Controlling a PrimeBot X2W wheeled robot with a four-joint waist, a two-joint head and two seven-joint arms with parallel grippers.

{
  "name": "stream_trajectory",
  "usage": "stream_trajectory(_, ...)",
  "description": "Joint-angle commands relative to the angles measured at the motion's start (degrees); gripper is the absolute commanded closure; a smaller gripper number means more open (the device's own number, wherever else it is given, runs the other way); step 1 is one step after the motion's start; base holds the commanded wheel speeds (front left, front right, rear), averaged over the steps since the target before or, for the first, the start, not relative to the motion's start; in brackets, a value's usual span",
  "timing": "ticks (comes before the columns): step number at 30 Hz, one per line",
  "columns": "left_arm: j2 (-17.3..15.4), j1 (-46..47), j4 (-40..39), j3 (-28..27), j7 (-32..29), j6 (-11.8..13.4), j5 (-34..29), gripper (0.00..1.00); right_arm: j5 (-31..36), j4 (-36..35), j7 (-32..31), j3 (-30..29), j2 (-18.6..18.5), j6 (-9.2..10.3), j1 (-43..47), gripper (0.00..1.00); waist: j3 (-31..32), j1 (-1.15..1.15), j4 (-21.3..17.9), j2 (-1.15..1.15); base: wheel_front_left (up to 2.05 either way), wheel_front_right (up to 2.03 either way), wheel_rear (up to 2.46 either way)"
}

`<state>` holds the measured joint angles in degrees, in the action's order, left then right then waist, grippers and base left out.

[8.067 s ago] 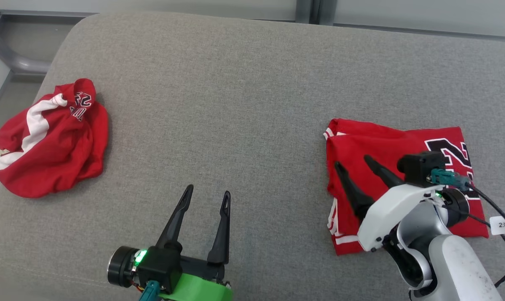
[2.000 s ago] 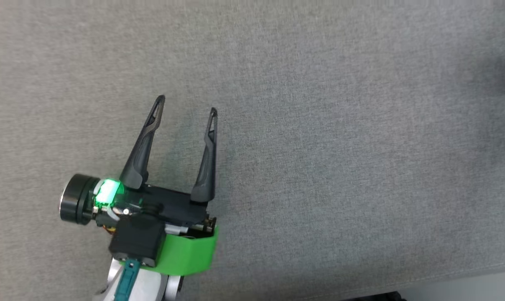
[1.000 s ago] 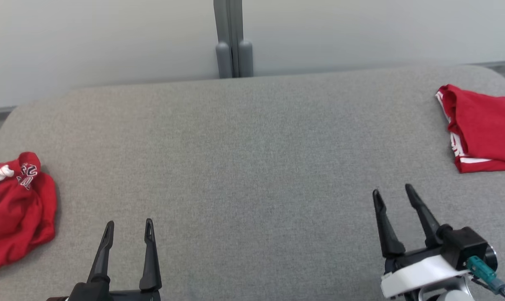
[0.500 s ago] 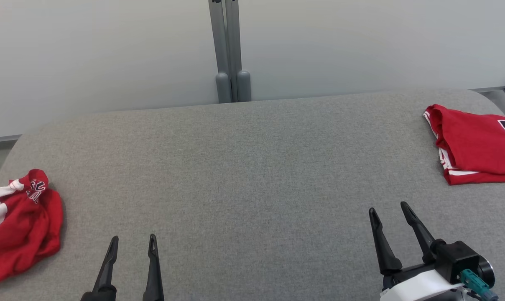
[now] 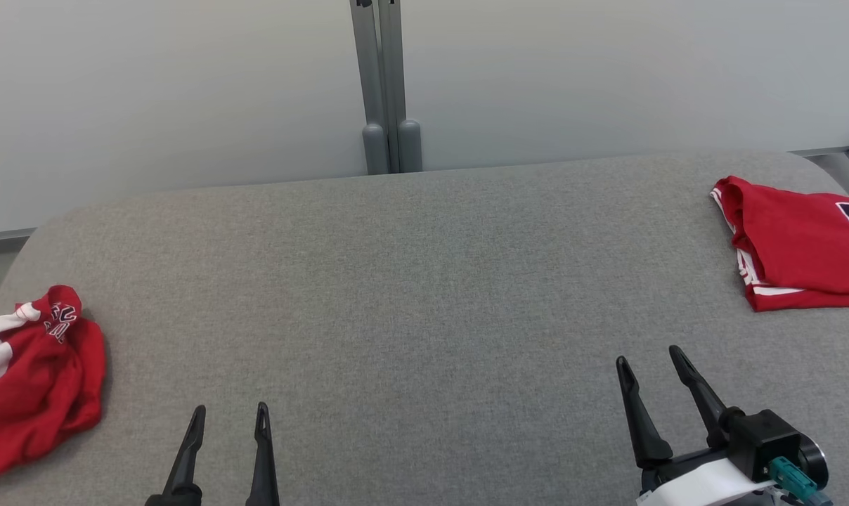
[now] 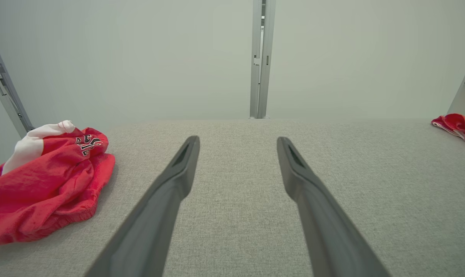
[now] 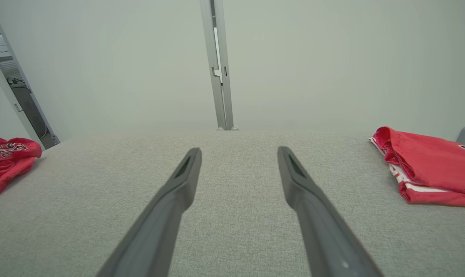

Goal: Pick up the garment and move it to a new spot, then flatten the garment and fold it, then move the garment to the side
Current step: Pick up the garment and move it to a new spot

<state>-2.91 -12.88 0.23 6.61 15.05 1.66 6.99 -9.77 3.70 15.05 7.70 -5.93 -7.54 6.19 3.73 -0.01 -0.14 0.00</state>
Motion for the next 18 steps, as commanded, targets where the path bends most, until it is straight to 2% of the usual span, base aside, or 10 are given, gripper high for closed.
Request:
stream_trajectory(1, 0.00, -0.55, 0.03, -0.07, 0.15, -0.20, -0.14, 0.00, 0.37, 0.01, 0.17, 0.06, -0.15, 0.11, 0.58, 0.00, -0.06, 0.01, 0.01, 0.00, 0.00, 0.00, 0.00)
stream_trajectory(10, -0.02, 0.10, 0.27, 0.34, 0.15, -0.25, -0.51, 0.00, 0.29, -0.08, 0.17, -0.43, -0.18, 0.10, 1.32, 0.00, -0.43, 0.01, 1.49, 0.00, 0.00, 0.00, 0.00)
stream_trajectory(18, -0.02, 0.47, 0.04, 0.42, 0.15, -0.16, -0.78, 0.00, -0.07, 0.11, 0.17, 0.08, 0.24, 0.10, 1.97, 0.00, -0.75, 0.01, 7.90, 0.00, 0.00, 0.00, 0.00)
